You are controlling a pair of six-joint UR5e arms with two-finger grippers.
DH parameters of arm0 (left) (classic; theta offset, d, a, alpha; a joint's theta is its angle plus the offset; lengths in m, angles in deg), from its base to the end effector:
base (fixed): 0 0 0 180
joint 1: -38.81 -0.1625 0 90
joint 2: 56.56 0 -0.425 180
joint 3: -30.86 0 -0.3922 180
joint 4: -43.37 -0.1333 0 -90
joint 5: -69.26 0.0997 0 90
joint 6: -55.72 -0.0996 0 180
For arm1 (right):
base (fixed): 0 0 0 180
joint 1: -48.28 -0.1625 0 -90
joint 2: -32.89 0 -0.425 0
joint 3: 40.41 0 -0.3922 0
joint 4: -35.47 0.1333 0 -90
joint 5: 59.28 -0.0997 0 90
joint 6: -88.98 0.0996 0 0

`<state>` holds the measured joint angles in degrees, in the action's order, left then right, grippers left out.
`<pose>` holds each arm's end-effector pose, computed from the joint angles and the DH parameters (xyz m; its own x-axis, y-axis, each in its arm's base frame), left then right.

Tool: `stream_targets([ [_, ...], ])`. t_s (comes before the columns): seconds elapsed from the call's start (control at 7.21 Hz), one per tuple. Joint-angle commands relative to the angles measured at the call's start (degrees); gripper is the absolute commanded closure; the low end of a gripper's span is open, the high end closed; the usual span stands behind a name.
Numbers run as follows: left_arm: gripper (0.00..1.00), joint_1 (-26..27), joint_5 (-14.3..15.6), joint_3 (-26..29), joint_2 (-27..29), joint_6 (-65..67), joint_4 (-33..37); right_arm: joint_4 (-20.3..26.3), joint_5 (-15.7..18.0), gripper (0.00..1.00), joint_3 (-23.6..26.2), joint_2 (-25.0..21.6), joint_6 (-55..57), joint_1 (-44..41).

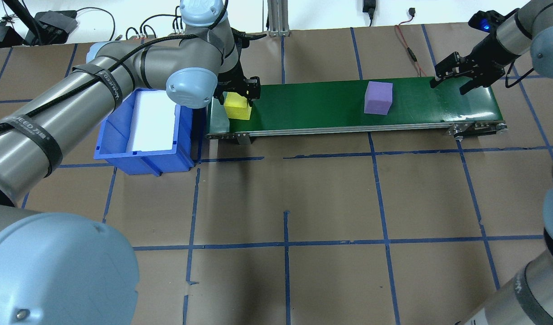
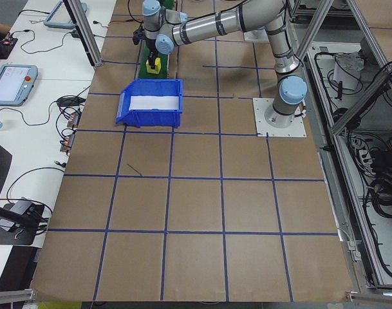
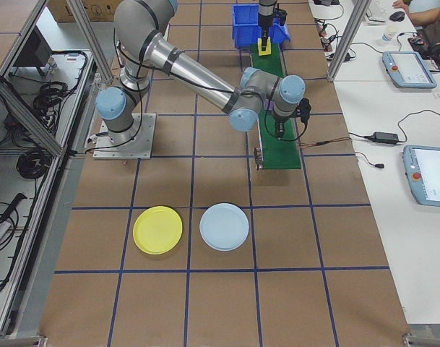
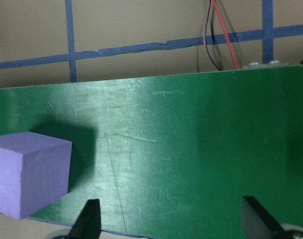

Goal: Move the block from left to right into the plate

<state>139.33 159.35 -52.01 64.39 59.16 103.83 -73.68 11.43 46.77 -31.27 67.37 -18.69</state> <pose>-0.2562 -0.6506 0.2794 -0.9923 0.1234 0.0044 0.1223 0.9875 -0.0996 -0.0972 -0.6534 0.2911 -0.9432 0.0242 -0.3313 0.0462 0.9972 -0.0586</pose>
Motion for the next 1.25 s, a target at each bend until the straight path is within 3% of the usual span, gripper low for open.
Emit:
stream_targets([
  [0.0,0.00,0.0,-0.6,3.0,-3.2,2.7,1.3,0.0,-0.2,0.01,0.0,0.0,0.3,0.0],
  [0.28,0.00,-0.4,-2.2,6.2,-13.9,2.0,16.9,0.0,-1.7,0.01,0.0,0.0,0.3,0.0],
  [0.42,0.00,-4.1,-2.3,6.1,-19.4,1.4,24.5,0.0,-1.7,0.01,-0.1,0.0,0.6,0.0],
  [0.69,0.00,-5.8,-2.7,2.0,-29.1,1.4,29.9,-0.1,-1.7,0.01,-0.3,0.0,1.7,0.0],
  [0.83,0.00,-6.0,-2.5,-2.0,-29.9,1.3,29.6,0.0,-0.7,0.00,-0.2,-0.3,3.2,0.0],
  [1.11,0.00,-6.6,-2.0,-3.5,-32.3,1.3,30.1,-0.1,-0.7,0.00,-0.2,-0.1,3.9,0.0],
])
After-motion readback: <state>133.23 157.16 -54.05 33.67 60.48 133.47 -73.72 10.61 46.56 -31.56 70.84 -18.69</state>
